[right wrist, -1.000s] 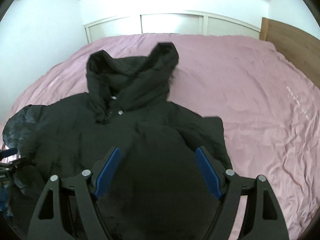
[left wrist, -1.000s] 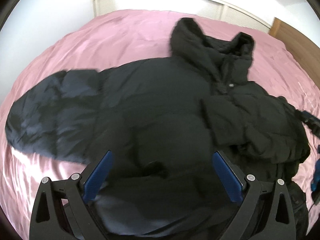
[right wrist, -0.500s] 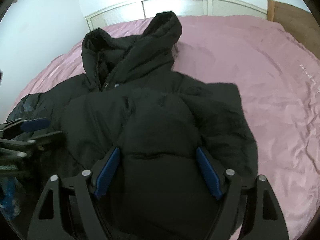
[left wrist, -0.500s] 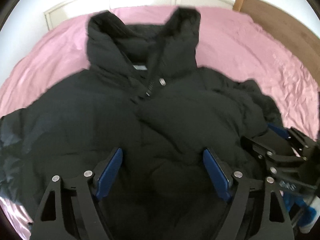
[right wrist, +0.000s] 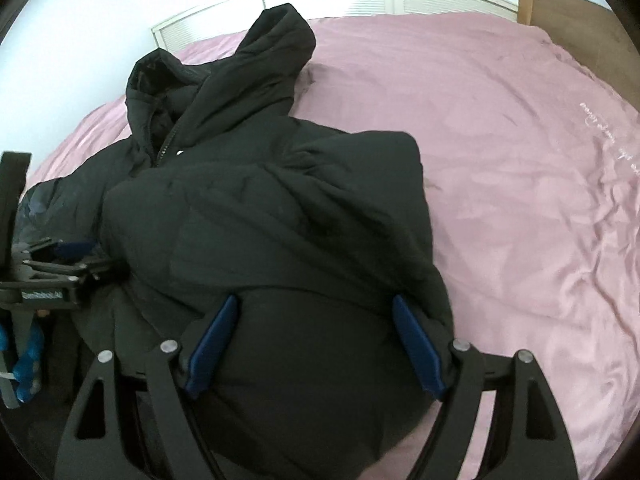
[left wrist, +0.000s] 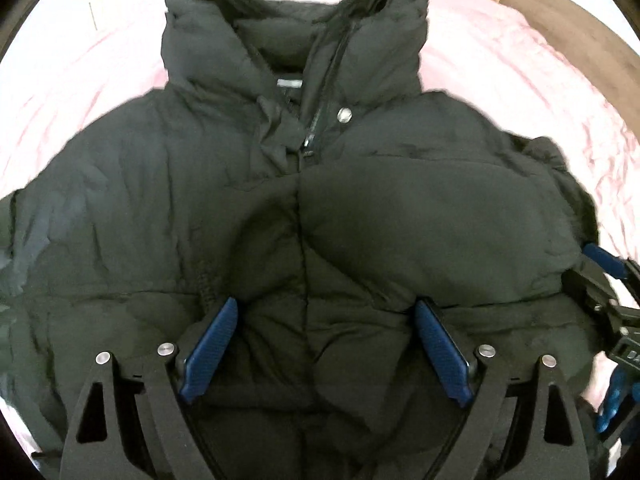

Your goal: Fold large clothes

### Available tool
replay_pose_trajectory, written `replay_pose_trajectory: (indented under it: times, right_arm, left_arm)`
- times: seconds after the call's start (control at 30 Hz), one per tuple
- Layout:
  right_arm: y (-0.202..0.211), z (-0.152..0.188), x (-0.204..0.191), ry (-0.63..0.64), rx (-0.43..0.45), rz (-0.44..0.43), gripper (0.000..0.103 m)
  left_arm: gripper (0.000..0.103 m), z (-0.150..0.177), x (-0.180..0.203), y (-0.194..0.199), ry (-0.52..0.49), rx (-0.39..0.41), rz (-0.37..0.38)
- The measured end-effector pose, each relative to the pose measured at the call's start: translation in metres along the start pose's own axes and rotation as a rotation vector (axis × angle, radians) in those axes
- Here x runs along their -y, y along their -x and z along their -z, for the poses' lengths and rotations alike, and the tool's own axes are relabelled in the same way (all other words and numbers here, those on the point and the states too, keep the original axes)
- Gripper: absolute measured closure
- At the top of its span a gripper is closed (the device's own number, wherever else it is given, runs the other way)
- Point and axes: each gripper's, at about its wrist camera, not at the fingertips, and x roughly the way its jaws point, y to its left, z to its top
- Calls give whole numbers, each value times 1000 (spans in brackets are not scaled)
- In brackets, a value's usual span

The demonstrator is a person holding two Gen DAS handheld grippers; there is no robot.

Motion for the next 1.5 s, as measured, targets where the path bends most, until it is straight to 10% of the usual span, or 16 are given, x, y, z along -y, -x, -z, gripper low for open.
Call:
replay_pose_trajectory:
  times: [0.23, 0.4, 0.63, 0.93, 1.13, 1.5]
  right_arm:
    - [36, -27, -15, 7, 126, -49, 22]
    - [-6, -50, -22, -37, 67, -52, 22]
    - [-41, -38, 3, -72, -30, -6, 24]
    - [31, -10, -16, -33, 52, -9, 22]
    - [18, 15, -16, -25, -40, 25, 22]
    - [85, 17, -27, -47, 31, 88, 21]
  left_arm:
    - [14, -21, 13, 45, -18, 121, 59]
    - [14, -29, 22, 0, -30, 35, 4]
    - [1, -25, 5, -35, 7, -16, -29]
    - [3, -8, 4, 25, -10, 76, -19]
    - [3, 9, 4, -8, -52, -40, -58]
    - [4, 43, -62, 107, 97, 111, 6]
